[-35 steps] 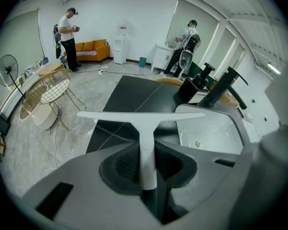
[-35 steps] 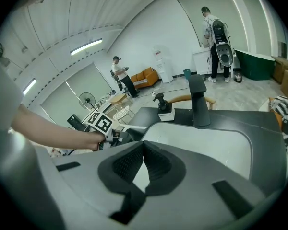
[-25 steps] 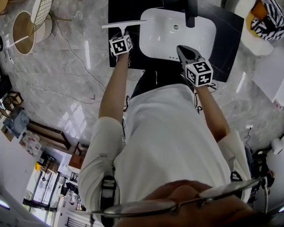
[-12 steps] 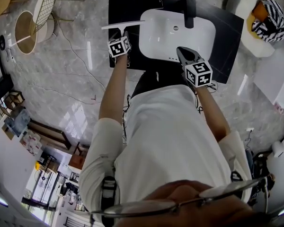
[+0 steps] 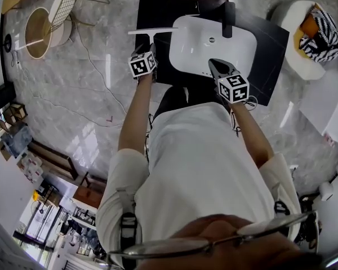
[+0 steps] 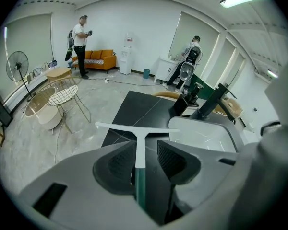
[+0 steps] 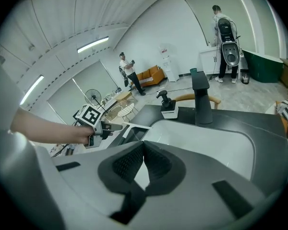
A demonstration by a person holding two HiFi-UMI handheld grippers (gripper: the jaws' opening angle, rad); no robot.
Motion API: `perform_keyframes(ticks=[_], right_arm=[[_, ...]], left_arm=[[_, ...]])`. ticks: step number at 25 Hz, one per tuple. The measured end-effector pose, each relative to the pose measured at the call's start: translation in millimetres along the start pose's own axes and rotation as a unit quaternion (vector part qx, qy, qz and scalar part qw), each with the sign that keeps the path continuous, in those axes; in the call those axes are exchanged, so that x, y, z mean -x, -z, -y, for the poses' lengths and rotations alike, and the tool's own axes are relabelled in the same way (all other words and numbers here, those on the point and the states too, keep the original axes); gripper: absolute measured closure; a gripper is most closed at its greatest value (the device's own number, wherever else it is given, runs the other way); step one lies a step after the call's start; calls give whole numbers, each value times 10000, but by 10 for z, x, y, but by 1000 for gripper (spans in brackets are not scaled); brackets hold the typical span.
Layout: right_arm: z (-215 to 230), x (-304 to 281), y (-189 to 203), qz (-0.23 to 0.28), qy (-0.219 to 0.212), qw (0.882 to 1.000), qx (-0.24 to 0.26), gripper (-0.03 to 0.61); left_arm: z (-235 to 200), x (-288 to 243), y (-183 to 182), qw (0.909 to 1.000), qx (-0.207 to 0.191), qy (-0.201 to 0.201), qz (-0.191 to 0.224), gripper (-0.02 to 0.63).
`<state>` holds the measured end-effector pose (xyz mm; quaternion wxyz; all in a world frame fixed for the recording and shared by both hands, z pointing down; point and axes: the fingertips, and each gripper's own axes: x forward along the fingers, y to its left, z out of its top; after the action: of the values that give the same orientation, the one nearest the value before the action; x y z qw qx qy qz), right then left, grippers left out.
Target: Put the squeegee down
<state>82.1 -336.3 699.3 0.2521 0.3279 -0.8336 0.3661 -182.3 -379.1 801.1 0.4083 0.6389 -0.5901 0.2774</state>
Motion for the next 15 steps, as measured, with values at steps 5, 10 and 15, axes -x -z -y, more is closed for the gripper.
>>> perform_keyframes(ticks=[5,10,15], right_arm=[[-81,-32,25,74,-13,9999,-70,572],[-350,-37,62,179,63,9998,-27,572],[-753,-37,86,332,213,9992,105,572]], left_arm=[[89,277,-28,9995,-204,123,212,471],[269,641,14,9960,-718,364,391,476],[329,1018,27,9908,-869,705,757,502]])
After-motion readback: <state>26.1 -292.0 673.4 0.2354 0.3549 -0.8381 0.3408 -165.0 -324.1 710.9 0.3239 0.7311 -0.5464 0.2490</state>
